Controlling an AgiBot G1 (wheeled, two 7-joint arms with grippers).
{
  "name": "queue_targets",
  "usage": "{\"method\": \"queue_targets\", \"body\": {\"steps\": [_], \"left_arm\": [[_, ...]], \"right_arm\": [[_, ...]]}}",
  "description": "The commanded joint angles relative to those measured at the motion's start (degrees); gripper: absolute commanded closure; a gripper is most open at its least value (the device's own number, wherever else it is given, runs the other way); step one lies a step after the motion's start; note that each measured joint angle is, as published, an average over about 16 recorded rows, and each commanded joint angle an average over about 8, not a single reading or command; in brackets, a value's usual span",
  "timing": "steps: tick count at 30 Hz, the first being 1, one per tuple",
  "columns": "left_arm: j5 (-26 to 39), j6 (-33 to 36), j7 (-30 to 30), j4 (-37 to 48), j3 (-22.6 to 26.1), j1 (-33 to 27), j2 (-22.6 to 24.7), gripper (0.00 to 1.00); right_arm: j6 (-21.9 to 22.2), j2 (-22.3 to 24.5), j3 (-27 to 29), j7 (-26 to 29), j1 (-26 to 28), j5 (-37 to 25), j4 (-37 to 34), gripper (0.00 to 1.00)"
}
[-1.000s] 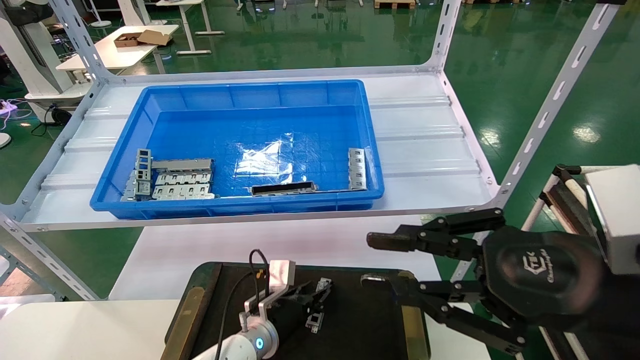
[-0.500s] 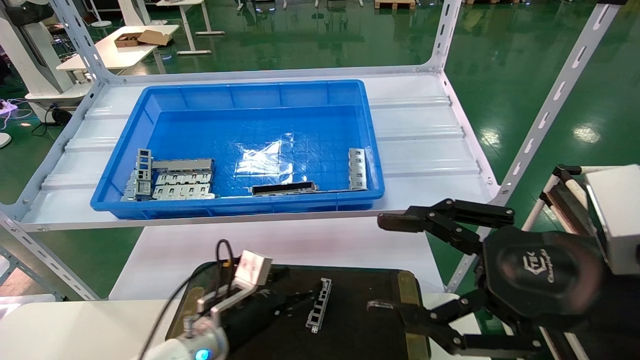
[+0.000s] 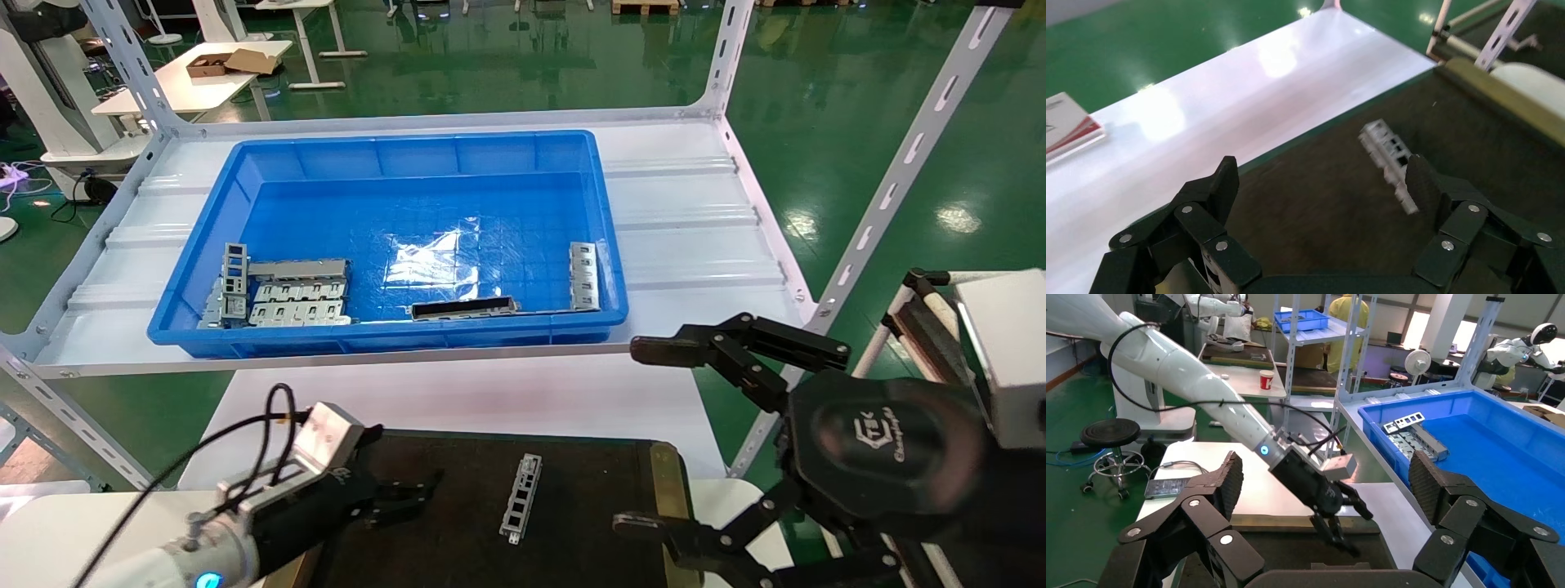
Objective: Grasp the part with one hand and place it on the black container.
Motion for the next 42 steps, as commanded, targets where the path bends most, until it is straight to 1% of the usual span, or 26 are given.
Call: {"method": "queue_targets", "body": {"steps": [1,7,12,16,21,27,29,32,42], "left_arm": [[-0.5,1.4,1.2,-0.3,-0.5,-0.3,-1.6,0.00],[-7.2,10.6,9.7,-0.4,-4.3,-1.4,-5.1,0.00],[-15.9,21.1,20.0,-0.1,-9.0,-1.8,-7.9,0.00],[-23.3,28.1,28.5,0.5,-13.3,-1.3,-9.8,0.00],[-32.6,34.9,38.8,1.7,-19.1,0.4,-10.7,0.00],[-42.9,44.5,50.3,5.6,-25.5,2.6,-10.2,0.00],[-45.0,47.2,52.5,7.0,-26.7,2.6,-10.1,0.00],[-46.6,50.2,54.0,8.3,-27.7,1.9,-9.9,0.00],[-48.5,55.2,53.9,7.3,-28.7,-1.3,-9.8,0.00]], "right_arm": [[0.0,0.0,0.0,0.0,0.0,0.0,0.0,0.00],[0.0,0.0,0.0,0.0,0.0,0.0,0.0,0.00],[0.0,0.0,0.0,0.0,0.0,0.0,0.0,0.00],[0.0,0.0,0.0,0.0,0.0,0.0,0.0,0.00],[0.0,0.0,0.0,0.0,0.0,0.0,0.0,0.00],[0.0,0.0,0.0,0.0,0.0,0.0,0.0,0.00],[0.0,0.0,0.0,0.0,0.0,0.0,0.0,0.00],[0.0,0.0,0.0,0.0,0.0,0.0,0.0,0.00],[0.0,0.0,0.0,0.0,0.0,0.0,0.0,0.00]]}}
